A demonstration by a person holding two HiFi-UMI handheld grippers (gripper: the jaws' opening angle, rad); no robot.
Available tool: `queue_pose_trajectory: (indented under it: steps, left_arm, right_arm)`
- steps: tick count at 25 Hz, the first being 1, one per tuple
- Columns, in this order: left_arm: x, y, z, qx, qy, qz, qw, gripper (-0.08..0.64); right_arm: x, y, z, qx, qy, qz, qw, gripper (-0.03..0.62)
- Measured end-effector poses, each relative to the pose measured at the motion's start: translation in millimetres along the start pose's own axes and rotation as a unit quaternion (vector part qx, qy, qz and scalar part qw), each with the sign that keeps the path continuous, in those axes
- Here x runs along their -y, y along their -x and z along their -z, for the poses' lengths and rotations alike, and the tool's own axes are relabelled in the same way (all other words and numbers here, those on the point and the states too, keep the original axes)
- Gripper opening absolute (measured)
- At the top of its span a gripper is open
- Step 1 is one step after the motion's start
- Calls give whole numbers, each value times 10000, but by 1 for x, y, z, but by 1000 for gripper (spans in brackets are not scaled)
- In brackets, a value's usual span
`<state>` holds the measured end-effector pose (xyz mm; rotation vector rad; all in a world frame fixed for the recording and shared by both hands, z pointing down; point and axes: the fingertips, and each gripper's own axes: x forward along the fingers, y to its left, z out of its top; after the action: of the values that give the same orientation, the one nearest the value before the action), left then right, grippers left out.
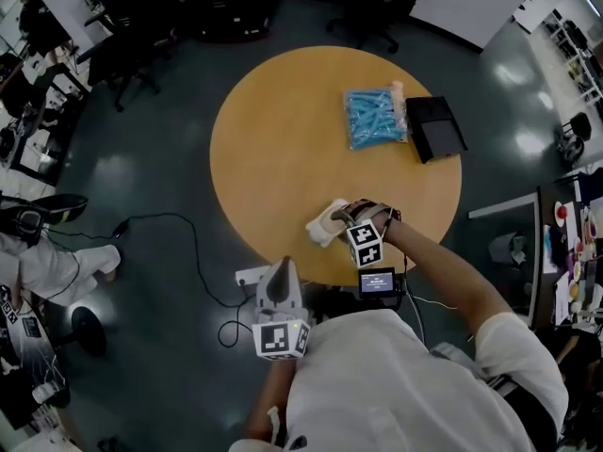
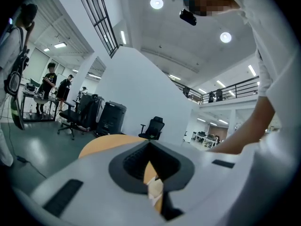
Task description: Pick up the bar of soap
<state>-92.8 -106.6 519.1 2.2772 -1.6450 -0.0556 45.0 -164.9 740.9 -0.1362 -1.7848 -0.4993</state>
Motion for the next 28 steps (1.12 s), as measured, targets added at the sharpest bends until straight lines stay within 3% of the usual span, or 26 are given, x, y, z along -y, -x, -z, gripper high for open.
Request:
queue_pose_trajectory:
  steps: [3, 6, 21, 28]
  left_arm:
    - [-10, 2, 2, -29, 57, -77, 9999, 5]
    - [-18, 3, 3, -42, 140, -159, 9998, 5]
    - [-30, 10, 10, -97, 276, -301, 9991, 5]
    - [-25, 9, 10, -105, 238, -214, 9994, 5]
  right_arm:
    - [10, -16, 3, -277, 539, -246, 9979, 257]
    - [14, -28, 6, -420, 755, -529, 9949, 262]
    - [2, -52, 11, -670, 925, -1530, 9816, 279]
    - [4, -47, 9, -587, 941, -1404, 9839, 272]
